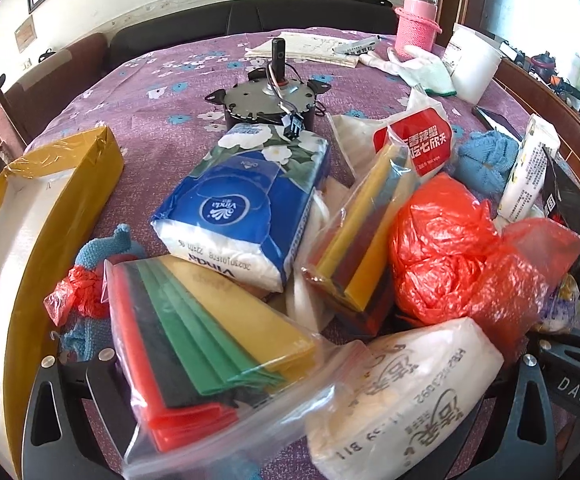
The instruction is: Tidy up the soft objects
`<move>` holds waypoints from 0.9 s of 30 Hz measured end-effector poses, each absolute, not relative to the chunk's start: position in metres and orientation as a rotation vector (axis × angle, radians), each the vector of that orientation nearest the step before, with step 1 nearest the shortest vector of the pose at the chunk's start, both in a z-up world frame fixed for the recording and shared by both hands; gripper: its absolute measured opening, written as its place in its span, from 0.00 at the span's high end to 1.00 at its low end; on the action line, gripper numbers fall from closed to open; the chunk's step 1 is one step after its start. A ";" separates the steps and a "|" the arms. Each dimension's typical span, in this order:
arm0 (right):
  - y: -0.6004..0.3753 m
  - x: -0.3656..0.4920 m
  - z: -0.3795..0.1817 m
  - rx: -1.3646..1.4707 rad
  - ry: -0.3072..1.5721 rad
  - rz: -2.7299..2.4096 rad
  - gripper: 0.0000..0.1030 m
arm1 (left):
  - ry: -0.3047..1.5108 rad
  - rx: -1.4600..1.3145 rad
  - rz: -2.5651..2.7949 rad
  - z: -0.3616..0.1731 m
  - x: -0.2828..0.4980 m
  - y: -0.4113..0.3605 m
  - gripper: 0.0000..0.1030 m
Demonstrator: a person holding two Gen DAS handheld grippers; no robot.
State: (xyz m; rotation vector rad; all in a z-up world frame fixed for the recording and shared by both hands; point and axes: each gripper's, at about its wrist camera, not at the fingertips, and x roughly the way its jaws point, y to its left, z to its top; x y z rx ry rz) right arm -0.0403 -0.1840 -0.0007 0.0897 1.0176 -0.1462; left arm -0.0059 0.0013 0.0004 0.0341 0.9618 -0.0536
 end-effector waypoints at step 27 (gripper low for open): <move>-0.185 -0.041 0.002 0.091 1.022 -0.138 0.01 | 0.974 0.033 -0.046 0.001 -0.005 -0.001 0.00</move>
